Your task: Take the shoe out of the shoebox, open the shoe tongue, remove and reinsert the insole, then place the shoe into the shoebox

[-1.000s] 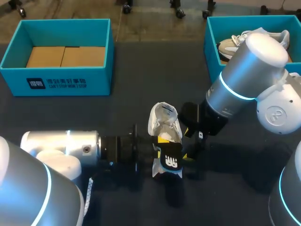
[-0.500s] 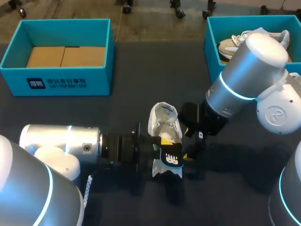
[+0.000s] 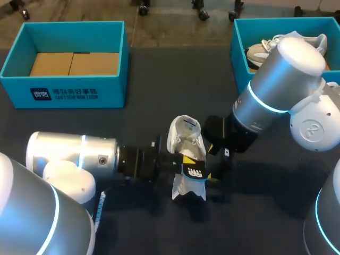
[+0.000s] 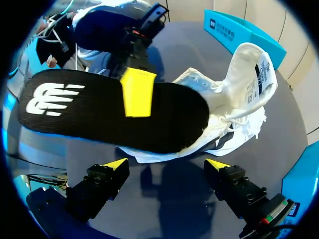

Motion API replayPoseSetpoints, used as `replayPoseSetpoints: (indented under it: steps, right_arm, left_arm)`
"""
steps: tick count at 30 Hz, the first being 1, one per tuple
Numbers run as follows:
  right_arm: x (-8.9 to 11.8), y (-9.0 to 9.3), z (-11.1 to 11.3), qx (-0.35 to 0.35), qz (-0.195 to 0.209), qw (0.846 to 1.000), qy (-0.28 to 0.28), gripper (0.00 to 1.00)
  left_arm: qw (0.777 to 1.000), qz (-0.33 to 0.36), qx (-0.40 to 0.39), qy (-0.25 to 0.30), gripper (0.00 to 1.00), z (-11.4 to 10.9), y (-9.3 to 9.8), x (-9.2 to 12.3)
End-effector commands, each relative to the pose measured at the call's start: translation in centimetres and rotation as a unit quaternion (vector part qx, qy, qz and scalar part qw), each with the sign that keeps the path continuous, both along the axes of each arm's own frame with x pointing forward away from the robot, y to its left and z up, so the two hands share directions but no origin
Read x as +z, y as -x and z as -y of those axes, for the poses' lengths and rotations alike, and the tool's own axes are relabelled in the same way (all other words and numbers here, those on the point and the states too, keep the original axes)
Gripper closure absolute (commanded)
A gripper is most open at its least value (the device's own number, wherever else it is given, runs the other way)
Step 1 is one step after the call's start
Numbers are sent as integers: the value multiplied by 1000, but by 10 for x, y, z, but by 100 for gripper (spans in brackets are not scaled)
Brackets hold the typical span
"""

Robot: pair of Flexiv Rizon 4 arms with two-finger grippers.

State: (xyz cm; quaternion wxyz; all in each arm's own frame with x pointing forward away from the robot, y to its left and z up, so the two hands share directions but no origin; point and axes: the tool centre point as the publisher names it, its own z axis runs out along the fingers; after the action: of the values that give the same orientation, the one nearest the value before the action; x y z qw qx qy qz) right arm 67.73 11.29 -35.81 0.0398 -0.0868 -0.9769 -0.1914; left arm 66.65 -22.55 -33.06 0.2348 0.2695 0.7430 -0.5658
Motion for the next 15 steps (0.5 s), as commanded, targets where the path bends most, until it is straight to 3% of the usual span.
replayPoseSetpoints:
  steps: [1,10,15]
  right_arm:
    - [-1,0,0,0,0,1000,0,0]
    - [-1,0,0,0,0,1000,0,0]
    - [-1,0,0,0,0,1000,0,0]
  left_arm:
    - [1000,-1,5,-7,100,2,-8,-10]
    - [999,18,38,-30,100,-3,-18,-25]
    - [999,10,39,-17,100,-5,-14,-18]
